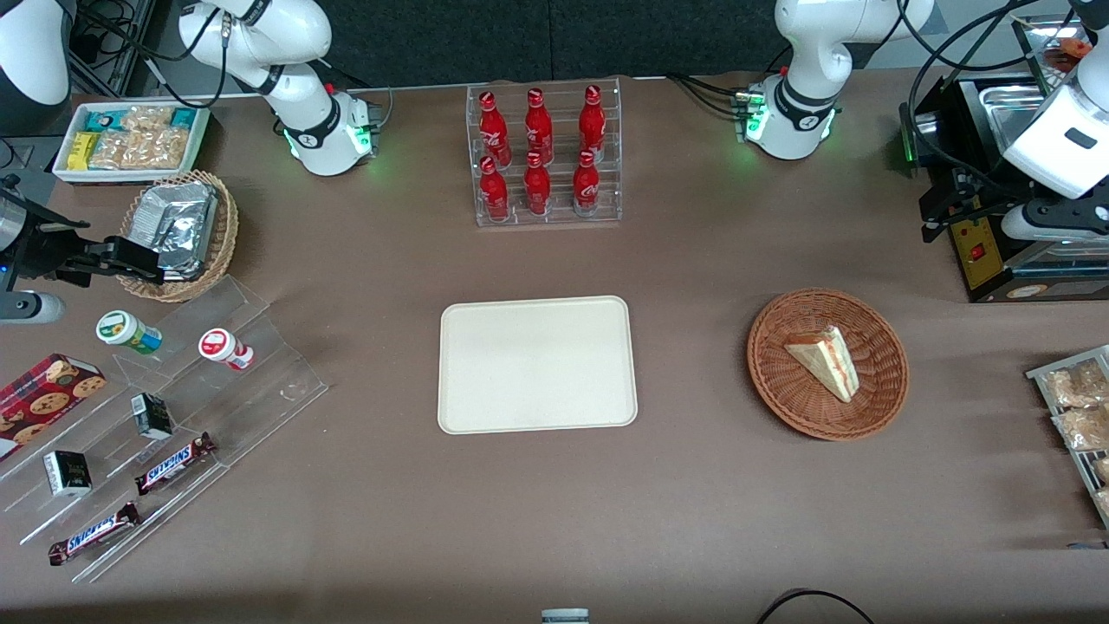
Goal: Place sandwich from basket to tray
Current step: 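Move the left gripper down over the wrapped sandwich in the basket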
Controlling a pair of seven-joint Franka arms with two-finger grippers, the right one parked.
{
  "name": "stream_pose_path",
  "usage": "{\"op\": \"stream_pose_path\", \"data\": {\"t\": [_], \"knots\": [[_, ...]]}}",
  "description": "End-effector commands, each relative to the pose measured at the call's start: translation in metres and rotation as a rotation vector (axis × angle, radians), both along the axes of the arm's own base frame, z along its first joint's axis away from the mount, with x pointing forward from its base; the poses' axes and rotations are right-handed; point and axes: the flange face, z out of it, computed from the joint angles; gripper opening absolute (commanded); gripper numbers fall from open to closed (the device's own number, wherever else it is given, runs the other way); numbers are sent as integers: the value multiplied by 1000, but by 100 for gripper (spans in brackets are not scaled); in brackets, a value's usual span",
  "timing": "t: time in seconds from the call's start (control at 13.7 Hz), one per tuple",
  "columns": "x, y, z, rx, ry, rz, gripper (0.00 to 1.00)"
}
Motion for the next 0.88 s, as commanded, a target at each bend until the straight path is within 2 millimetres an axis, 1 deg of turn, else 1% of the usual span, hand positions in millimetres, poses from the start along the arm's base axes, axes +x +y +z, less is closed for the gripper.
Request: {"op": "stream_pose_path", "data": {"t": [0.0,0.15,0.22,0.29,0.37,0.44,0.51,0.59,0.66,0.73,0.8], "knots": [[0,-2,6,-3,8,12,100],[2,0,1,-1,20,23,100],[8,2,-8,-3,36,56,100],[14,2,-22,3,58,133,100],[23,1,-37,8,74,248,100],[37,-2,-63,13,108,369,100],[51,-6,-93,28,142,446,100],[62,-8,-116,37,151,479,100],[69,-8,-134,42,152,488,100],[73,-7,-150,38,157,493,100],[77,-4,-170,42,166,511,100]]}}
